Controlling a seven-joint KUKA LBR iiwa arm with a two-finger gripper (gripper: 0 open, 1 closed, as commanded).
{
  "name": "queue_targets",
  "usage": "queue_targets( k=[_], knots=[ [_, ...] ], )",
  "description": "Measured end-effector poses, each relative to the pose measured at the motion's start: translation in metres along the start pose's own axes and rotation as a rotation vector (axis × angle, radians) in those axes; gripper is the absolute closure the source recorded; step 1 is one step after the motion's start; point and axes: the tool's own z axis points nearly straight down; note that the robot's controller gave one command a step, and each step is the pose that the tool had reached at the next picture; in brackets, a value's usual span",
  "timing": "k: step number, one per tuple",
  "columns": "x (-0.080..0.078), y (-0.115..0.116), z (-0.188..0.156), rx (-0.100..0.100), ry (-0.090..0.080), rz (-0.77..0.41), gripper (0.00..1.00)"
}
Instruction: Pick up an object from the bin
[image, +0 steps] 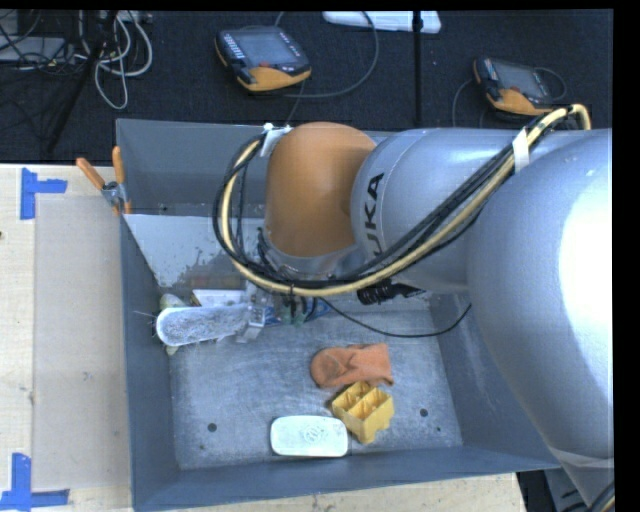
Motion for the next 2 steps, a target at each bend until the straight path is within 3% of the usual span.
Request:
queue_targets(
  k=[1,2],
  knots=[
    [0.004,0.017,-0.035,0.002,0.003,0.003,1.00],
    [0.012,0.016,-0.092,0.002,0.004,0.007,1.00]
  ],
)
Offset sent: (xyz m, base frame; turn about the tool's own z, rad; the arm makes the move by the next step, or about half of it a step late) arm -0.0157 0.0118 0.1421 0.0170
